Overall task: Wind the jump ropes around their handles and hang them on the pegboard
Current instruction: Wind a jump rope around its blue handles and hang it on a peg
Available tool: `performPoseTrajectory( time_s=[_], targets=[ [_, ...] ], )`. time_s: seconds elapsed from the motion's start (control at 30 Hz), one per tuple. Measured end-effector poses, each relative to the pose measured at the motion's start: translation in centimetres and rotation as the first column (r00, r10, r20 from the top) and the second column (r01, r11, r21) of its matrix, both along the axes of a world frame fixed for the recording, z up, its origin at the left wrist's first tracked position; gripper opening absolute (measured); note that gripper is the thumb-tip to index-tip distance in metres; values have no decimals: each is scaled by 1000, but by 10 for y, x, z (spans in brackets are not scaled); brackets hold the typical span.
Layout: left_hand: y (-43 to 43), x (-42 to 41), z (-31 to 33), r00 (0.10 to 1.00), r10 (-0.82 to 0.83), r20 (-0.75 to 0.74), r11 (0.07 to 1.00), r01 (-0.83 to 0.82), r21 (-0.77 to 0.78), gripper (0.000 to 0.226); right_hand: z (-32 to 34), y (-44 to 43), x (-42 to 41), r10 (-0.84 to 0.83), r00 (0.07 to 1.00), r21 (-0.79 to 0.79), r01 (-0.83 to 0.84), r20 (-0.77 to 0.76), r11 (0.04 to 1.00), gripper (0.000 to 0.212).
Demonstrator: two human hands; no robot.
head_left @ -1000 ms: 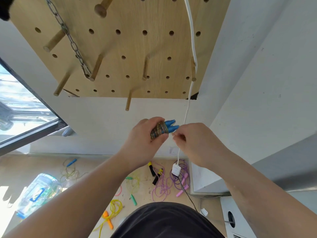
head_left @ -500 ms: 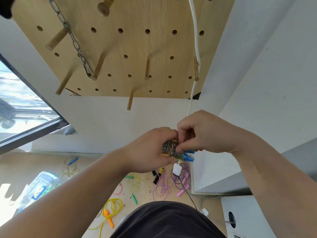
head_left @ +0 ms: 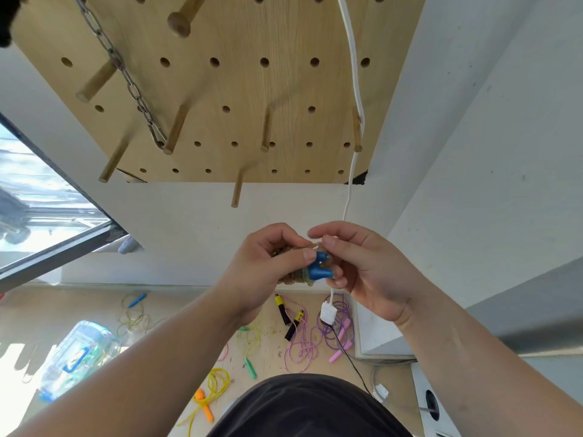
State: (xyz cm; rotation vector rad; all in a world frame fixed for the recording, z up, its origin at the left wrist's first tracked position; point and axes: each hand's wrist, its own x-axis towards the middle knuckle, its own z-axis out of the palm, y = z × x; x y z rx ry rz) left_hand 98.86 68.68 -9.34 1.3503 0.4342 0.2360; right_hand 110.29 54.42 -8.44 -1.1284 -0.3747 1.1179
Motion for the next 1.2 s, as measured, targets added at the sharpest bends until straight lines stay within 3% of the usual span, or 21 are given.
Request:
performPoseTrajectory(
  time_s=[0.17,0.37,0.47,0.57,0.67,0.77,0.83,0.93,1.03,1.1,1.2],
  targets=[
    [-5,2,0,994,104,-30,991,-106,-81,7,6,1,-9,-108,954,-54,128,280,990,13],
    [-7,0,3,982,173,-73,977,-180,-110,12,10,-3,-5,-48,924,-50,72,380,996,30],
    [-12,-1,1,974,185,-131,948,-212,-238,20,7,0,-5,-51,896,-70,91,441,993,25],
    [-15,0,4,971,148,-187,898,-211,-386,24,1,4,-8,-126,806,-47,187,578,981,20],
    [-16,1,6,975,105,-198,867,-187,-462,39,-4,5,-14,-207,834,18,230,512,973,17],
    [-18,1,11,989,33,-147,831,-108,-545,30,-4,7,-19,-256,895,96,238,364,967,17],
    [-22,2,13,992,-1,-129,801,-77,-594,29,-2,9,-21,-306,882,141,273,358,952,17],
    [-25,2,15,994,-50,-101,726,-33,-687,30,4,6,-23,-355,770,173,311,531,935,19],
    [-24,2,17,990,-100,-95,656,-6,-755,34,9,4,-21,-318,520,189,286,793,939,17],
    [-23,2,19,989,-114,-93,665,6,-747,35,10,6,-21,-314,401,204,293,861,934,14],
    [-24,6,22,996,-37,-83,697,-34,-716,33,6,11,-24,-350,302,225,381,887,897,12]
  ],
)
